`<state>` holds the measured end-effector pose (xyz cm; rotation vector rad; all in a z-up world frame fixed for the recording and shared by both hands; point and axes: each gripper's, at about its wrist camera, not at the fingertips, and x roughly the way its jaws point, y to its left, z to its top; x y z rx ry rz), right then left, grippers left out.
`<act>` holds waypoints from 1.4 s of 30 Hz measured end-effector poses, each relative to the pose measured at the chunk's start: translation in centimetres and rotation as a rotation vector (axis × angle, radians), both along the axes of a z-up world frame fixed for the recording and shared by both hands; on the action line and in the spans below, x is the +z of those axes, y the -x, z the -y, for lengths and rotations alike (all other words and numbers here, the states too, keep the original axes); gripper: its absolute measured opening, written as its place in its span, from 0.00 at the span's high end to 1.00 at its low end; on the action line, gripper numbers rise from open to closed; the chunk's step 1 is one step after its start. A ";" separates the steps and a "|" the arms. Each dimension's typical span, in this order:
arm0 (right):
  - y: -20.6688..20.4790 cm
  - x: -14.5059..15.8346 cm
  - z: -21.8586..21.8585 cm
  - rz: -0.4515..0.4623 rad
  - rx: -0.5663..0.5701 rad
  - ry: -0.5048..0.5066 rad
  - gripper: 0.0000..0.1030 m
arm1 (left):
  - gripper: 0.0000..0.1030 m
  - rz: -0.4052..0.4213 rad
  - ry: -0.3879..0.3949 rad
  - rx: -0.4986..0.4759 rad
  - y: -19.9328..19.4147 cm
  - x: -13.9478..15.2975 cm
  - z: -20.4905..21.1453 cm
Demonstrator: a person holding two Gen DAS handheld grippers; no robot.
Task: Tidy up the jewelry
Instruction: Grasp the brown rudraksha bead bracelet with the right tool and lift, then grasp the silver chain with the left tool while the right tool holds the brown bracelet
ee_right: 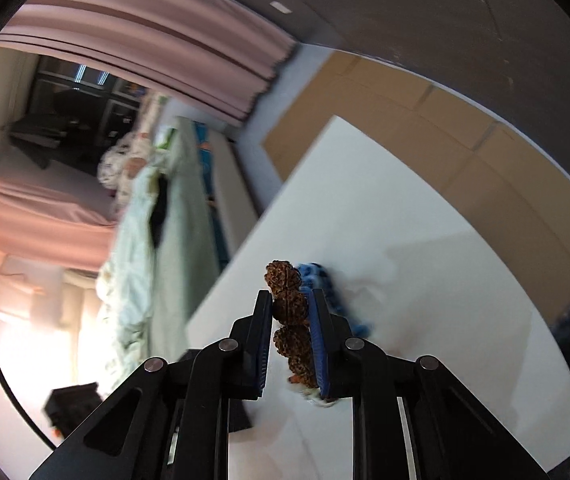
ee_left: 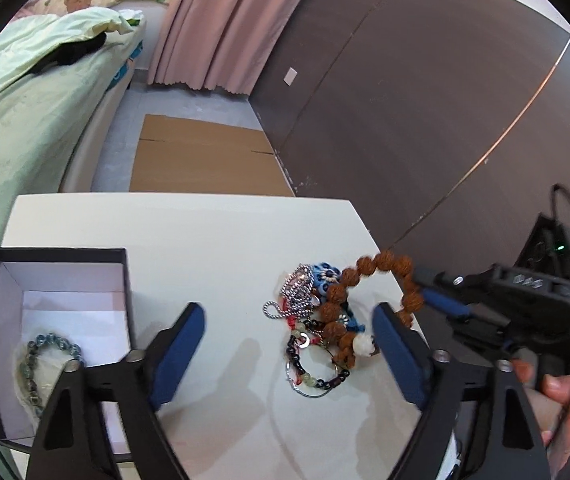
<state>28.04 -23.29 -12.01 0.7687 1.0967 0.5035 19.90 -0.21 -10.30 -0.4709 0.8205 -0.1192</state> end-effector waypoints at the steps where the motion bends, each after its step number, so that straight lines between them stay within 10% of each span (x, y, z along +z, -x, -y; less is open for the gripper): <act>1: 0.0 0.2 -0.2 0.010 0.008 -0.013 0.81 | 0.28 -0.003 0.001 -0.005 -0.1 -0.1 0.1; 12: 0.9 2.5 1.1 0.104 -0.044 -0.096 0.81 | 0.55 -0.053 -0.054 -0.029 -2.1 -2.6 2.0; 29: 0.3 2.5 2.9 0.081 -0.111 -0.090 0.81 | 0.56 -0.027 -0.170 -0.094 -6.1 -4.6 4.1; 32: 0.5 2.2 2.9 0.079 -0.110 -0.089 0.81 | 0.77 -0.038 -0.175 -0.102 -6.7 -4.9 4.3; 42: 0.8 2.3 2.7 0.080 -0.099 -0.078 0.81 | 0.87 0.004 -0.144 -0.103 -5.5 -3.1 3.0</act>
